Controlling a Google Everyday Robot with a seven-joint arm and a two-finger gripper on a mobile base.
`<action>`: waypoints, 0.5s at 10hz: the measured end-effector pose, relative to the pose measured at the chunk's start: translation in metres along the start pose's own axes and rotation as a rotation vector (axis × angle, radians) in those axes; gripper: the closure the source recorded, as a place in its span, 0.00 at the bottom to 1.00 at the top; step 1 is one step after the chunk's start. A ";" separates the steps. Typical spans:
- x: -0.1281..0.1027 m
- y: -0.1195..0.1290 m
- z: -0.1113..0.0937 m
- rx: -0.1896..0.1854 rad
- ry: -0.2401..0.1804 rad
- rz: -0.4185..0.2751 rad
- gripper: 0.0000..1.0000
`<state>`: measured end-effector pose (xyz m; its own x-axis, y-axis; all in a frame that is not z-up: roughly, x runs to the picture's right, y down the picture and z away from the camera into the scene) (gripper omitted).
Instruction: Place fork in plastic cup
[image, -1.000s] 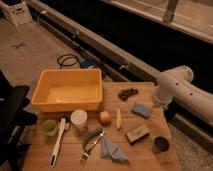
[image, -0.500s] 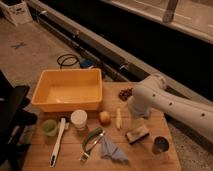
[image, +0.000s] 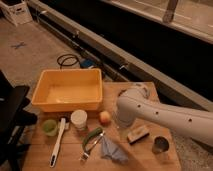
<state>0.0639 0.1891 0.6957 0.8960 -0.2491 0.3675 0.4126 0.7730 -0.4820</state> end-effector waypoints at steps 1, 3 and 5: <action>0.001 0.000 -0.001 0.001 -0.001 0.000 0.32; -0.003 -0.007 -0.008 -0.003 0.020 -0.037 0.32; -0.017 -0.013 -0.006 -0.011 0.008 -0.091 0.32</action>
<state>0.0438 0.1797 0.6909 0.8558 -0.3227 0.4043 0.4943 0.7403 -0.4556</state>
